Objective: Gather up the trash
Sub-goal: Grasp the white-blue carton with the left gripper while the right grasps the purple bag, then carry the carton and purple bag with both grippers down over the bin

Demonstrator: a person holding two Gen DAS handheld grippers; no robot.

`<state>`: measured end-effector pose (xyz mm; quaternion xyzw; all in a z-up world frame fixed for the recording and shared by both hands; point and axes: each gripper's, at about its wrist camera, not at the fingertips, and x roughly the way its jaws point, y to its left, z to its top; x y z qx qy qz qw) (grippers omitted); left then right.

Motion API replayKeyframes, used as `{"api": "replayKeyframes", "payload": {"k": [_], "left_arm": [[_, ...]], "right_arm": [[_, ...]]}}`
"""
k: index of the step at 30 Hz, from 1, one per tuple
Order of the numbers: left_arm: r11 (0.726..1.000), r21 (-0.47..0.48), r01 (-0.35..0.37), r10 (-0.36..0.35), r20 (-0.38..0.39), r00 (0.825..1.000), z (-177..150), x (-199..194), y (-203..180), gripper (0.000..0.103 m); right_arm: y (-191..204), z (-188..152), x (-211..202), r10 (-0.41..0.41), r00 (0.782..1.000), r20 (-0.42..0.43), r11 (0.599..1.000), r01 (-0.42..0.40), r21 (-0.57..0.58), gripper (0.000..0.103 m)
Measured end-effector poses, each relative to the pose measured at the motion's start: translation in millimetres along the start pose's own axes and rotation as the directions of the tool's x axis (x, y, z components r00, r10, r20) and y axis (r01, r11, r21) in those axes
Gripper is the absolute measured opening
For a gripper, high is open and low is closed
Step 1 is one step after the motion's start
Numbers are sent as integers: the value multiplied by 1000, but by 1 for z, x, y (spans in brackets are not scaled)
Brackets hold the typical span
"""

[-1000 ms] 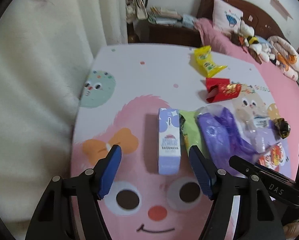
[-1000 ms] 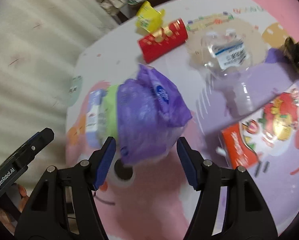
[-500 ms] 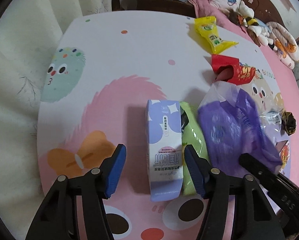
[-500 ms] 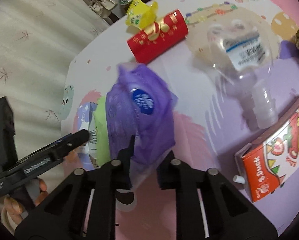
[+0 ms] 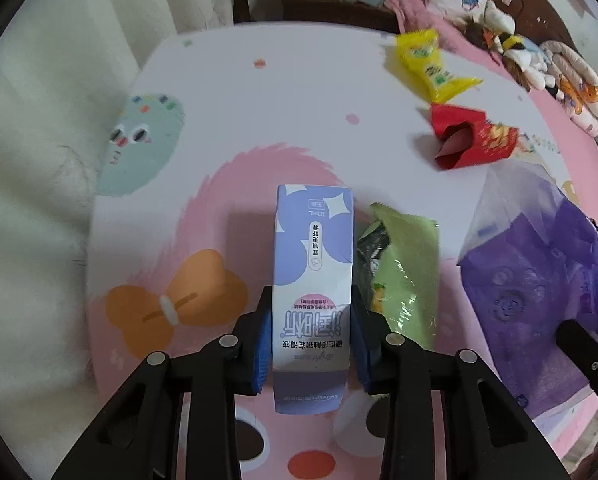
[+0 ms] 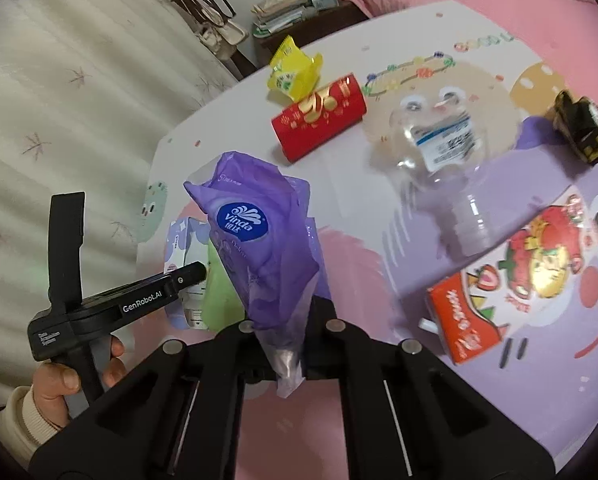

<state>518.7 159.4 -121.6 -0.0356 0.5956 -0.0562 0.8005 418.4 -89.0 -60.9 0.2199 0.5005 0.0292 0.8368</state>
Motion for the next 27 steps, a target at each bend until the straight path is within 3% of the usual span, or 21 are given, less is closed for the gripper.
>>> {"api": "replayKeyframes", "payload": {"k": [6, 12, 22, 27], "left_arm": [[1000, -2, -16, 17, 87, 996, -24, -48, -12, 32], [1000, -17, 9, -5, 191, 982, -84, -118, -38, 32], [998, 17, 53, -56, 333, 941, -240, -220, -108, 33], [997, 64, 50, -67, 287, 956, -325, -233, -142, 33]], "right_arm": [[-4, -14, -48, 18, 998, 61, 1000, -17, -25, 3], [-14, -47, -106, 46, 995, 87, 996, -40, -75, 3], [-50, -142, -230, 92, 985, 149, 980, -64, -186, 3], [-68, -197, -279, 84, 985, 150, 973, -48, -227, 3]]}}
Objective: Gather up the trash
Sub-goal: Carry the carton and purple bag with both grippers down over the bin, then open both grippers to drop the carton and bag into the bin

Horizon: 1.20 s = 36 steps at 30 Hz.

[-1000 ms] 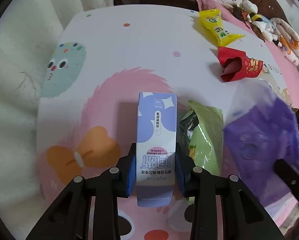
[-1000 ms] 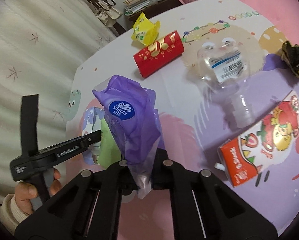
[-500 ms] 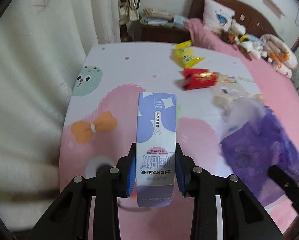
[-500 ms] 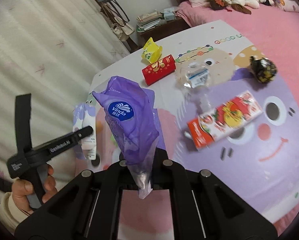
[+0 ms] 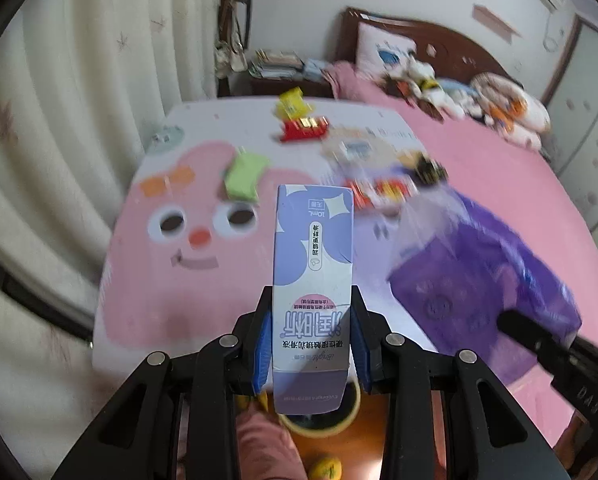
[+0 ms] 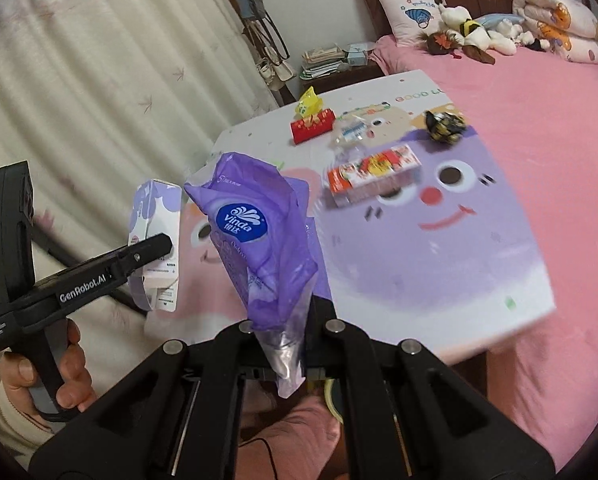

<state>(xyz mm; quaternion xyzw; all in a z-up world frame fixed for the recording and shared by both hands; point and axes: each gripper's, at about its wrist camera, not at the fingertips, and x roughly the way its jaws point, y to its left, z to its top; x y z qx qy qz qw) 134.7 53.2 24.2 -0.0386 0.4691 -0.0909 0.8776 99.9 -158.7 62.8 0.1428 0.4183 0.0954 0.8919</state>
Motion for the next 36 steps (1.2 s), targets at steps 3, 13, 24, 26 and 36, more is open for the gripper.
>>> {"api": "replayKeyframes", "payload": {"k": [3, 13, 24, 26, 36], "left_arm": [[999, 52, -13, 15, -49, 999, -42, -7, -20, 33], [980, 197, 3, 43, -225, 974, -149, 13, -49, 33], [978, 203, 55, 29, -390, 921, -220, 138, -35, 33], [978, 200, 62, 25, -402, 915, -233, 165, -31, 33], [970, 227, 88, 11, -401, 916, -283, 281, -28, 40]], "right_arm": [[-4, -33, -27, -8, 1000, -11, 1000, 8, -12, 3], [-33, -131, -42, -82, 988, -129, 992, 93, 85, 3], [-73, -227, 55, -229, 905, -358, 944, 296, 144, 3], [-85, -247, 79, -256, 888, -382, 928, 336, 159, 3], [-142, -323, 204, -313, 835, -453, 885, 429, 179, 3]]}}
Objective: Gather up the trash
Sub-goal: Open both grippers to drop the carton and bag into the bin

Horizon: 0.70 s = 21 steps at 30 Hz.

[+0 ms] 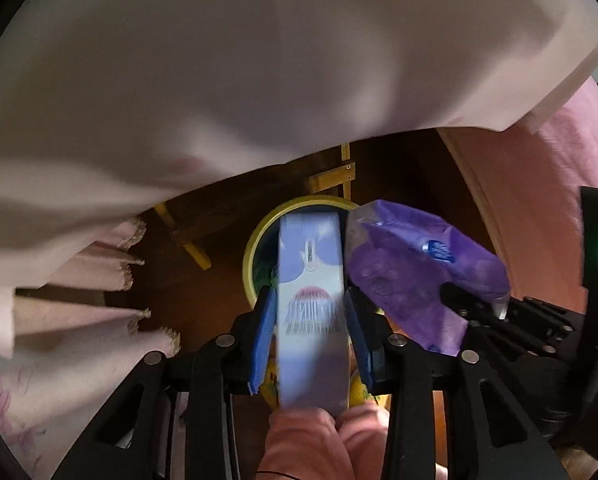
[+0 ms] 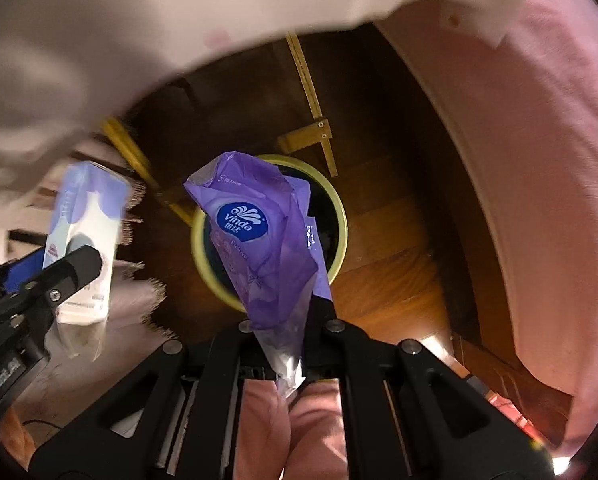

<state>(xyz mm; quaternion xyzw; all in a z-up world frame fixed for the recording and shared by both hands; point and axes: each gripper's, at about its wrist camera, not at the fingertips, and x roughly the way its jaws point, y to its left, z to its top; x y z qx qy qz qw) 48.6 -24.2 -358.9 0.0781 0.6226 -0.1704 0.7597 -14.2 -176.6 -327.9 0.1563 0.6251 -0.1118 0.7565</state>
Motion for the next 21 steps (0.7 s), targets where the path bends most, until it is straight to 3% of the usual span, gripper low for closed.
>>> {"api": "replayKeyframes", "payload": {"k": [3, 5, 7, 8, 9, 15, 21], "left_arm": [[1000, -2, 0, 0, -4, 1000, 6, 23, -2, 67], [1000, -11, -13, 13, 12, 1000, 7, 32, 2, 72], [1000, -22, -15, 16, 16, 1000, 11, 37, 5, 81], [999, -29, -19, 20, 23, 1000, 14, 38, 8, 82], [999, -36, -25, 26, 35, 999, 14, 37, 10, 82], [997, -44, -56, 60, 99, 993, 26, 8, 28, 82], [995, -81, -58, 69, 136, 988, 30, -50, 32, 82]], "right_arm": [[-1, 7, 31, 18, 1000, -7, 1000, -18, 12, 3], [-2, 11, 49, 42, 999, -13, 999, -42, 23, 7], [-6, 14, 62, 54, 998, -15, 998, -53, 30, 21], [-5, 18, 66, 53, 999, -12, 998, -53, 32, 36], [-7, 21, 68, 53, 999, -8, 998, -53, 34, 42], [-9, 34, 61, 70, 998, 8, 997, -70, 44, 43], [-3, 42, 6, 91, 996, 17, 995, -91, 29, 43]]}}
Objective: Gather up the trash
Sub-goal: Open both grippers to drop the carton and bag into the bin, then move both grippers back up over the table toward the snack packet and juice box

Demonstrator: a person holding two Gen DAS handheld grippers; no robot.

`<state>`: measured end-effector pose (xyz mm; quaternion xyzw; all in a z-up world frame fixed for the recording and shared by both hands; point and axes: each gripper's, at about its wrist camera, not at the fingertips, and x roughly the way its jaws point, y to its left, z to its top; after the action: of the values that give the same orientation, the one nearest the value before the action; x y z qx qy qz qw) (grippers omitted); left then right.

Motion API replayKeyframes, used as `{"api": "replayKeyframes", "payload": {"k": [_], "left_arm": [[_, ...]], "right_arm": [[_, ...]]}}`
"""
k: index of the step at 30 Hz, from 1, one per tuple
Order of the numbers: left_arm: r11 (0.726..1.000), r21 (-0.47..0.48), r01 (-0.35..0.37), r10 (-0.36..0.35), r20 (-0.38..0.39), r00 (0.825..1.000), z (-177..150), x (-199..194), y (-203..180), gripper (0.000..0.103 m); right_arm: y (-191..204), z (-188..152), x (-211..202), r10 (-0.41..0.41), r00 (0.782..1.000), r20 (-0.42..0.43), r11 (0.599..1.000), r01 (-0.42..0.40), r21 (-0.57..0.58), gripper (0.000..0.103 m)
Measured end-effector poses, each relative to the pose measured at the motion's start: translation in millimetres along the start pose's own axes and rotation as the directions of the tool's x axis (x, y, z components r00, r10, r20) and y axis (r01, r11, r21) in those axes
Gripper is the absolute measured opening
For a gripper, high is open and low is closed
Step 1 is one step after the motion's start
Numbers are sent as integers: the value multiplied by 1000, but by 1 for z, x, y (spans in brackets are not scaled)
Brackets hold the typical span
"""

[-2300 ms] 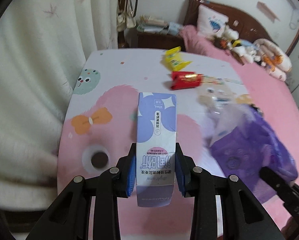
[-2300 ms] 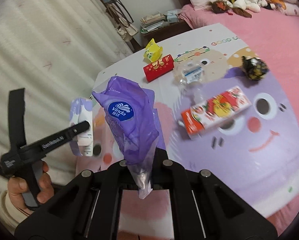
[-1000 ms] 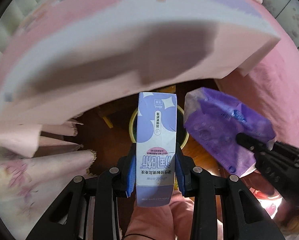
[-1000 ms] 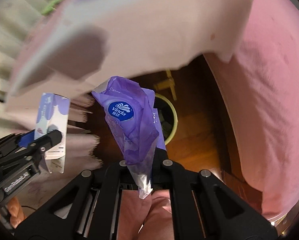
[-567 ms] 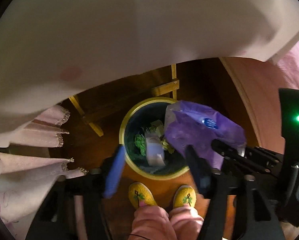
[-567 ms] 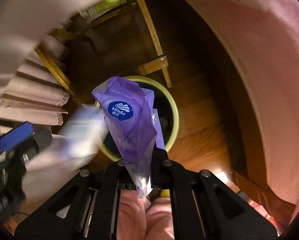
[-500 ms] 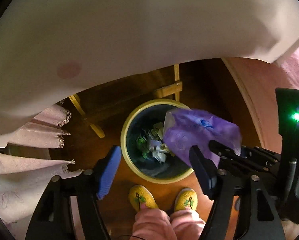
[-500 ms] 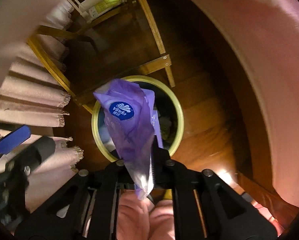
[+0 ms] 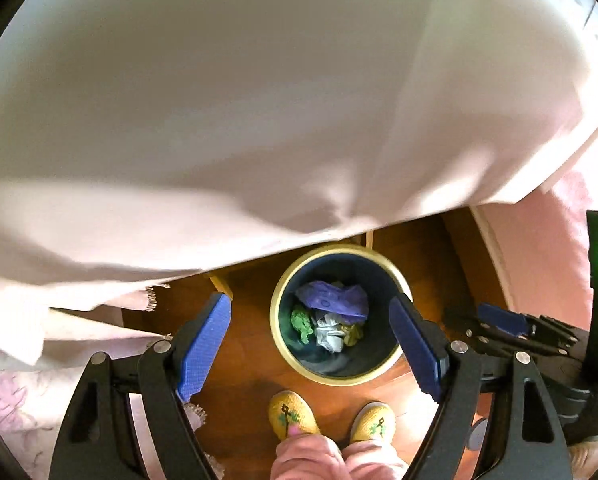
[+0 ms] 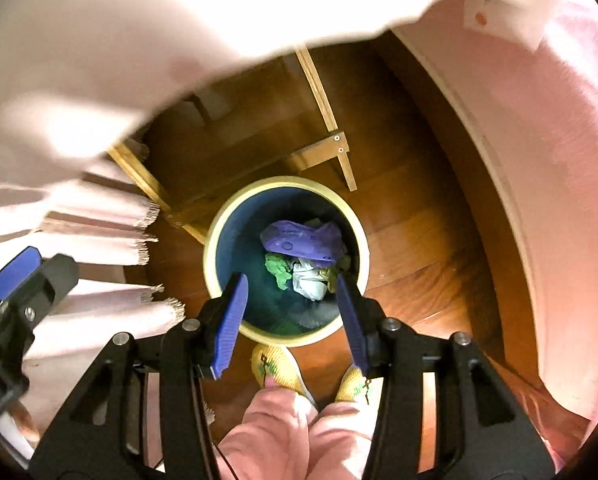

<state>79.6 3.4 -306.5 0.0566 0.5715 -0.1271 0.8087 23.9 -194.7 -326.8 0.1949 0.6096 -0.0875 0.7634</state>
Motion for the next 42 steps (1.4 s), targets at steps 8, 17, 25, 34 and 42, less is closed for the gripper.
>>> {"api": "replayKeyframes", "payload": {"k": [8, 17, 25, 34, 42], "left_arm": [[1000, 17, 4, -4, 43, 999, 16, -99, -21, 82], [997, 74, -29, 18, 146, 989, 31, -210, -38, 82], [991, 61, -115, 95, 269, 958, 55, -303, -35, 82], [986, 18, -164, 144, 383, 912, 97, -364, -29, 82], [985, 25, -172, 146, 413, 899, 147, -356, -17, 82]], "right_arm": [[16, 5, -100, 28, 999, 19, 998, -27, -53, 48], [42, 9, -202, 67, 996, 67, 988, -57, -144, 49], [67, 25, -281, 105, 983, 148, 967, -66, -246, 49], [87, 63, -331, 171, 950, 262, 937, -75, -340, 49], [114, 120, -350, 200, 926, 321, 932, -79, -353, 52]]}}
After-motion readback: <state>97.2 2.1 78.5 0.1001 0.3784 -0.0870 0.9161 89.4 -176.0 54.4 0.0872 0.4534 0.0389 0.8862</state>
